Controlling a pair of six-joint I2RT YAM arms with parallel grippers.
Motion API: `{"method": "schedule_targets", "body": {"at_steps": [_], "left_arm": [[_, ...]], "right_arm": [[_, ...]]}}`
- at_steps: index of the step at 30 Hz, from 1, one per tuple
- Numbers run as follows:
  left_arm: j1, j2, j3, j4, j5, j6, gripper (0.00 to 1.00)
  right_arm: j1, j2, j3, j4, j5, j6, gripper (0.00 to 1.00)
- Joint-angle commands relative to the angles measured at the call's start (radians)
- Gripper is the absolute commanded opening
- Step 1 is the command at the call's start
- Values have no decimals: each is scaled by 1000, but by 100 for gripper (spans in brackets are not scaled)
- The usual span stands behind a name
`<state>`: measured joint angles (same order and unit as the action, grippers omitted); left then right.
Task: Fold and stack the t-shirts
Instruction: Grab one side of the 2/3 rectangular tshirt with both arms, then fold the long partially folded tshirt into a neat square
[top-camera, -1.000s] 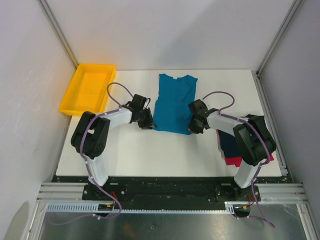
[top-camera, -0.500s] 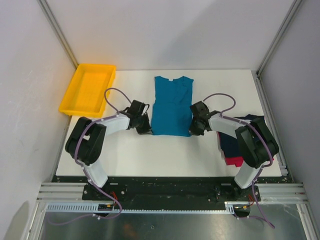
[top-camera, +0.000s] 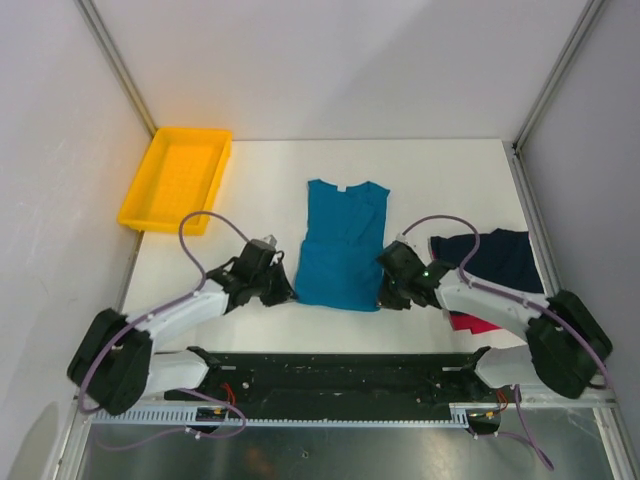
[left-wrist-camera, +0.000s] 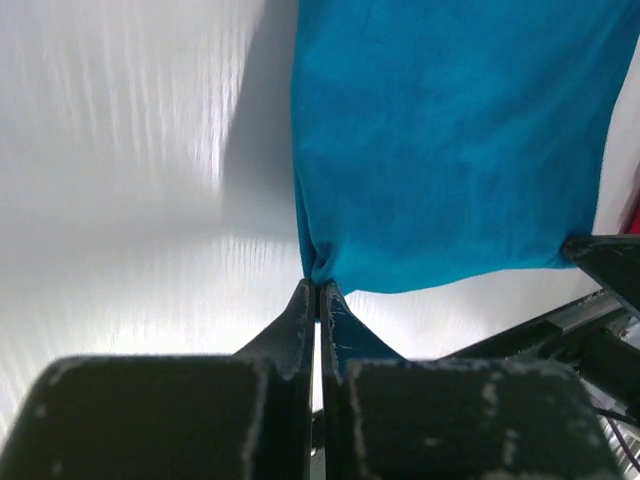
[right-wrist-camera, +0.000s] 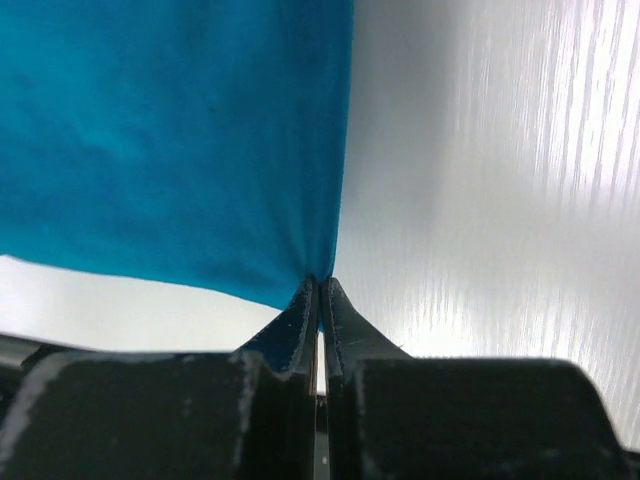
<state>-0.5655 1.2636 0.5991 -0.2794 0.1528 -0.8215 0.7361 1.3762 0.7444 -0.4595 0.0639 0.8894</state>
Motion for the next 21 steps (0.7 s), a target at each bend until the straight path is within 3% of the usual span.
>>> {"method": "schedule_targets", "body": {"at_steps": [1,10,16,21], "left_arm": [[-49,-147,-101,-4,-47,-101,0],[-70,-268,-134,-16,-37,-121,0],[-60,-231,26,-77,-64,-94,0],[11,-81,225,-92,-51,-67,0]], "right_arm": [[74,-154,-27,-123,100,106,0],[128,-248,-25,-192,149,146,0],[58,-266,95,-276,182,88,0],[-66,-189,244,-250,159,-42,0]]}}
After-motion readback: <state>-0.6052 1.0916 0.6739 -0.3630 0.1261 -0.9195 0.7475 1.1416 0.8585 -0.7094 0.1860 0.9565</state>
